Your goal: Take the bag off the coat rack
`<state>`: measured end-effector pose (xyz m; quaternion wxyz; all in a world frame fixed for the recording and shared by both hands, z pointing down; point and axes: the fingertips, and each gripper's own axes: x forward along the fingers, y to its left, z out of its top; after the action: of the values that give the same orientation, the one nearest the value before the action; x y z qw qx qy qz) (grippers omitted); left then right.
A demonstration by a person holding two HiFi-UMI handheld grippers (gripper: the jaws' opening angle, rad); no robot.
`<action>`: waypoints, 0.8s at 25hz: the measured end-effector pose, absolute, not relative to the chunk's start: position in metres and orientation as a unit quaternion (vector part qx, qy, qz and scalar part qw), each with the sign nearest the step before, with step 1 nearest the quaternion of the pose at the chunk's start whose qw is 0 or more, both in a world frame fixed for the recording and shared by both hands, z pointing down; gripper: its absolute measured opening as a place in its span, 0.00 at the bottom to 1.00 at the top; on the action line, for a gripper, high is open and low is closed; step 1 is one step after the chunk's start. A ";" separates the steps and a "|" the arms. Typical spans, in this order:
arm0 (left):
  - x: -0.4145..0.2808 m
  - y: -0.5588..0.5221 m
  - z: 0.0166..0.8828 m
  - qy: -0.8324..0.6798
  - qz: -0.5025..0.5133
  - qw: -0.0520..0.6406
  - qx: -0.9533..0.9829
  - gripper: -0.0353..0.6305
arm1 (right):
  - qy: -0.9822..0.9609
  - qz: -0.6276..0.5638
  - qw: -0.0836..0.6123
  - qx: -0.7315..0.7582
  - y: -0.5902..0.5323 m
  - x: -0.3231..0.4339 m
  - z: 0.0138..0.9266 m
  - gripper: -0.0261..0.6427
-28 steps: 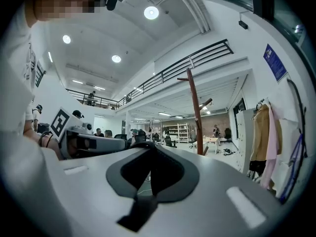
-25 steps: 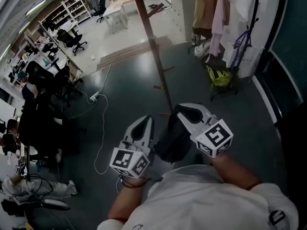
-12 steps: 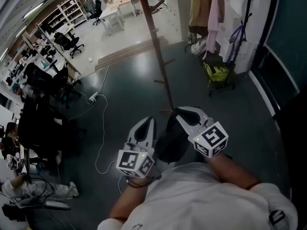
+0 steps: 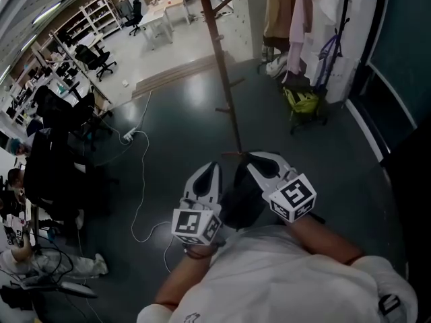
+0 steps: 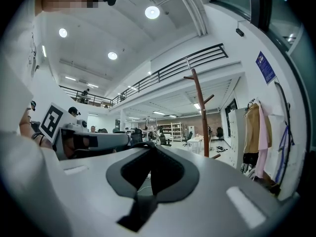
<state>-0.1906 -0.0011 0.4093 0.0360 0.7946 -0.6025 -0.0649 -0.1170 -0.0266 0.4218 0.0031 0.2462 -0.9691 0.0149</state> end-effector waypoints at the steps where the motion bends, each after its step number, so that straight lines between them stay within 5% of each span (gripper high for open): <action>1: -0.191 0.001 0.412 -0.605 -0.065 0.037 0.793 0.06 | -0.969 0.014 0.006 0.245 -0.024 -0.118 0.424 0.07; 20: -0.200 0.008 0.434 -0.620 -0.062 0.047 0.780 0.06 | -0.967 0.016 0.011 0.255 -0.016 -0.121 0.442 0.07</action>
<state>-0.2004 0.0075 0.4340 0.0465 0.7804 -0.6205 -0.0618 -0.1209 -0.0158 0.4424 0.0114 0.2548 -0.9668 0.0159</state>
